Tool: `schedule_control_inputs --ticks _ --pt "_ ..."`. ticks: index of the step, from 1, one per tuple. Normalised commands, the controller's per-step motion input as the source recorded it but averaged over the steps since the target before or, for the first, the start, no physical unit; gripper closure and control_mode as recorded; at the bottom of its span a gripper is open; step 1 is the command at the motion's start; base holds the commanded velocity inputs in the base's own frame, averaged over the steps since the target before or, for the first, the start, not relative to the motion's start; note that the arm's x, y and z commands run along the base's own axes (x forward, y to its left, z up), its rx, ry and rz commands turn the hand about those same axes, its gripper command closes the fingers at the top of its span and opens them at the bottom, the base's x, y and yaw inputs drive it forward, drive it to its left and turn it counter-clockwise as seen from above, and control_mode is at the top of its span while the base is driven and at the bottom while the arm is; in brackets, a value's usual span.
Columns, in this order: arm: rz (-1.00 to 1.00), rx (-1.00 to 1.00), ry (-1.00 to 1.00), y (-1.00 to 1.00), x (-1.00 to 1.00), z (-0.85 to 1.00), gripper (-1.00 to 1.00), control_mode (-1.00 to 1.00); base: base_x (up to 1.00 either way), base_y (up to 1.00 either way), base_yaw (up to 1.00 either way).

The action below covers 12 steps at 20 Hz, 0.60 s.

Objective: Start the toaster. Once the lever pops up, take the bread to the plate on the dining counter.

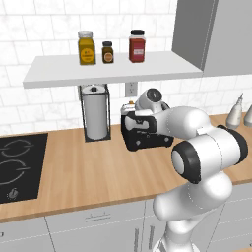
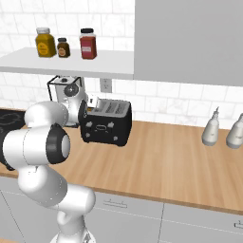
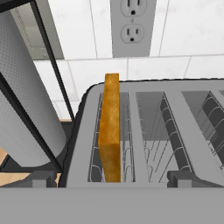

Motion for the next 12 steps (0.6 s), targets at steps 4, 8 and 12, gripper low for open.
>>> schedule_control_inputs --ticks 4,8,12 --pt "0.0 0.0 0.0 0.0 0.0 0.0 -1.0 -1.0 0.0 0.0 0.0" --pt "0.0 0.0 0.0 0.0 0.0 0.0 -1.0 -1.0 0.0 0.0 0.0" --pt "0.0 0.0 0.0 0.0 0.0 0.0 -1.0 -1.0 0.0 0.0 0.0"
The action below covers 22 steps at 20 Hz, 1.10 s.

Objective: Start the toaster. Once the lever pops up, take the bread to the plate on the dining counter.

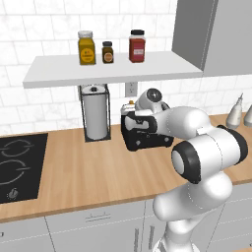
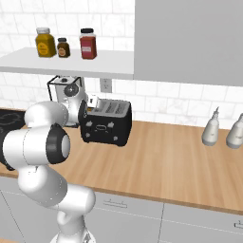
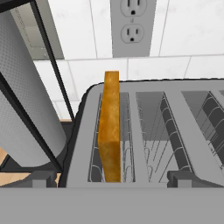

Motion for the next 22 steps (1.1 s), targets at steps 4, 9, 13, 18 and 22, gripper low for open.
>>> schedule_control_inputs --ticks 4,9,13,18,22 --pt "0.0 0.0 0.0 0.0 0.0 0.0 -1.0 -1.0 0.0 0.0 0.0" --pt "0.0 0.0 0.0 0.0 0.0 0.0 -1.0 -1.0 0.0 0.0 0.0" --pt "0.0 0.0 0.0 0.0 0.0 0.0 -1.0 -1.0 0.0 0.0 0.0" --pt "0.0 0.0 0.0 0.0 0.0 0.0 -1.0 -1.0 0.0 0.0 0.0" --pt "0.0 0.0 0.0 0.0 0.0 0.0 -1.0 -1.0 0.0 0.0 0.0"
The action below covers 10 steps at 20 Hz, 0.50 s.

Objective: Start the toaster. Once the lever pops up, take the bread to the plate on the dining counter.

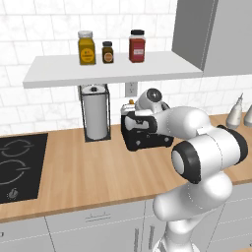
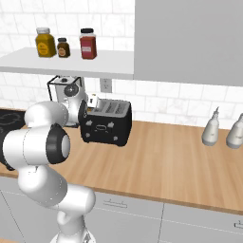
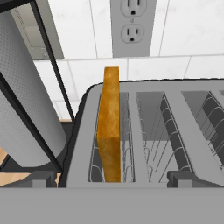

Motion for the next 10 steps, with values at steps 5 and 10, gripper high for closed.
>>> schedule_control_inputs --ticks 5,10 --pt "0.0 0.0 0.0 0.0 0.0 0.0 -1.0 -1.0 0.0 0.0 0.0" --pt "0.0 0.0 0.0 0.0 0.0 0.0 -1.0 -1.0 0.0 0.0 0.0"
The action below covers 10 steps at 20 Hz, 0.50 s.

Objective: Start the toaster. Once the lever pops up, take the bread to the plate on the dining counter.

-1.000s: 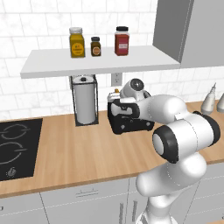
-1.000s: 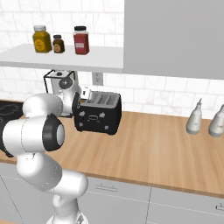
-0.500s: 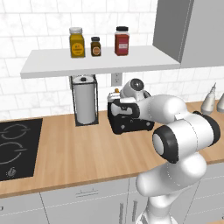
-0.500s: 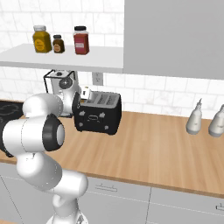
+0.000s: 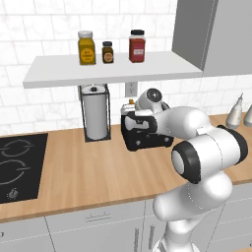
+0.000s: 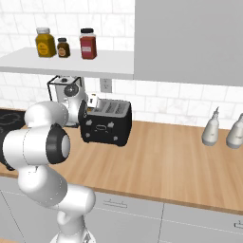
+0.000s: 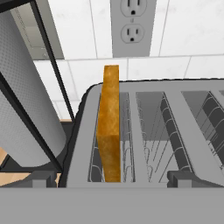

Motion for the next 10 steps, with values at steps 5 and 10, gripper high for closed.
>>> schedule_control_inputs --ticks 5,10 --pt "0.0 0.0 0.0 0.0 0.0 0.0 -1.0 -1.0 0.0 0.0 0.0" --pt "0.0 0.0 0.0 0.0 0.0 0.0 -1.0 -1.0 0.0 0.0 0.0"
